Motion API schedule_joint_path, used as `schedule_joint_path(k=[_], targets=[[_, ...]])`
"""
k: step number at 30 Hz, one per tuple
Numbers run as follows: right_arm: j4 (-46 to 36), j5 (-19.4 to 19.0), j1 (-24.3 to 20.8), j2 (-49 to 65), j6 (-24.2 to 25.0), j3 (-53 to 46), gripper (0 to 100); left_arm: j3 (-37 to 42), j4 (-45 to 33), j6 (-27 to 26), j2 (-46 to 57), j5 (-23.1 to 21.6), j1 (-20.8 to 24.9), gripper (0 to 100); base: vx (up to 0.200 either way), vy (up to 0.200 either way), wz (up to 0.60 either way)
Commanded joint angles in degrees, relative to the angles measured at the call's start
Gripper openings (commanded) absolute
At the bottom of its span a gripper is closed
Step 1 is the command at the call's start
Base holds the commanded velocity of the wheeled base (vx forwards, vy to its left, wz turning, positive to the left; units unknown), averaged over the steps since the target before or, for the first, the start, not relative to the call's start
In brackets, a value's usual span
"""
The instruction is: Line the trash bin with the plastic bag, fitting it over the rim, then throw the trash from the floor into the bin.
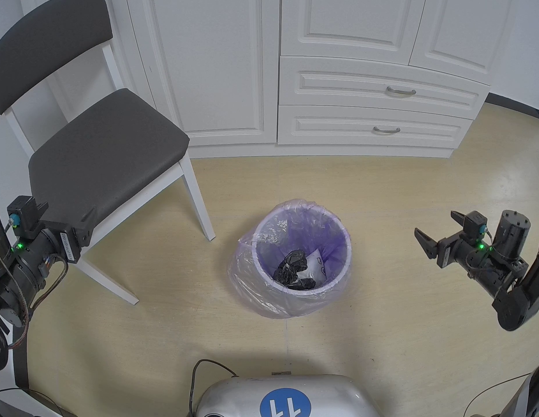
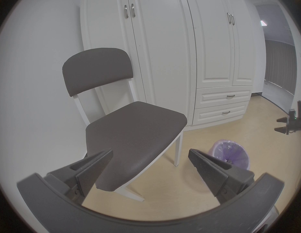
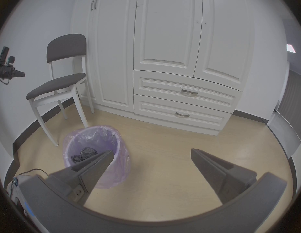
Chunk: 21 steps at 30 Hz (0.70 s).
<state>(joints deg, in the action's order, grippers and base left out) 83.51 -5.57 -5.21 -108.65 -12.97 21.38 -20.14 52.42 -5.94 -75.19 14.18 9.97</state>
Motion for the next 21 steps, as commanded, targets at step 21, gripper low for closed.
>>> schedule_joint_path(k=[21], targets=[[5.53, 10.49, -0.24, 20.85, 17.63, -21.38, 100, 10.56, 2.34, 0.14, 14.11, -0.12, -2.59, 100, 0.000, 0.000, 0.00]])
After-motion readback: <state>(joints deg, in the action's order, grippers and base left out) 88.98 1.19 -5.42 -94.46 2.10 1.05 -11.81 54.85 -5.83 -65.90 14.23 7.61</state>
